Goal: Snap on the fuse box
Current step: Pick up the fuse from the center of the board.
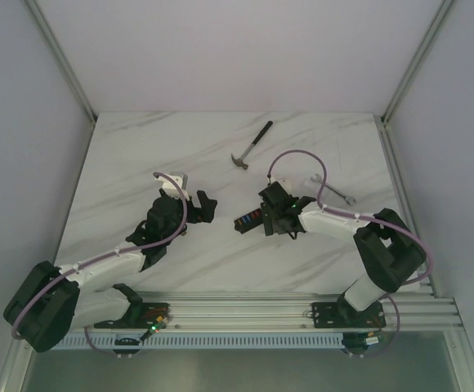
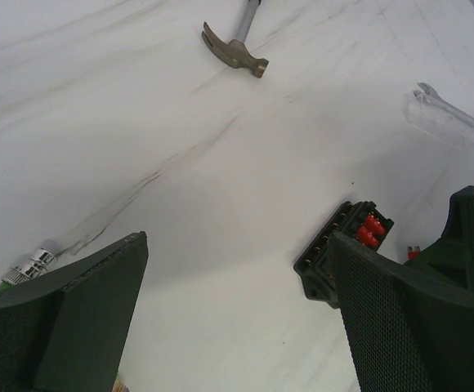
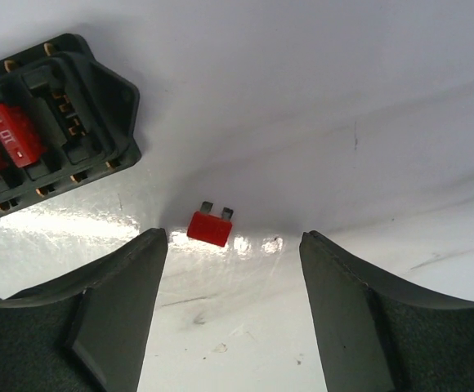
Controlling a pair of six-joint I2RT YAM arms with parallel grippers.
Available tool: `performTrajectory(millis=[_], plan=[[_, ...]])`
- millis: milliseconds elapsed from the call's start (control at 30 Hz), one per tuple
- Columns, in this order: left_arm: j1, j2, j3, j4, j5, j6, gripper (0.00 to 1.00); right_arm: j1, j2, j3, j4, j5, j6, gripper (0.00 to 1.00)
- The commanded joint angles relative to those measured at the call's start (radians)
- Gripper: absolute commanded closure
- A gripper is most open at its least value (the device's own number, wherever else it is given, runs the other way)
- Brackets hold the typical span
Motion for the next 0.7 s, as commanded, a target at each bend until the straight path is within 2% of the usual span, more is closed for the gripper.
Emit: performTrajectory(millis=[0, 100, 133, 233, 667], plan=[[0.005, -0.009, 0.032, -0.018, -0.003, 0.000, 0.00, 0.015, -0.011, 0.000, -0.024, 0.043, 0.056, 0.27], [0.005, -0.008, 0.033, -0.024, 0.002, 0.007, 0.00, 0.012, 0.000, -0.009, -0.023, 0.058, 0.042, 0.30], [0.006, -0.008, 0.033, -0.026, 0.002, 0.008, 0.00, 0.009, 0.005, -0.009, -0.024, 0.054, 0.040, 0.37], [0.005, -0.010, 0.033, -0.027, 0.006, 0.007, 0.00, 0.000, 0.013, -0.013, -0.024, 0.048, 0.056, 0.45], [0.005, -0.017, 0.036, -0.037, 0.008, 0.013, 0.00, -0.030, -0.004, -0.032, -0.034, 0.025, 0.043, 0.48]])
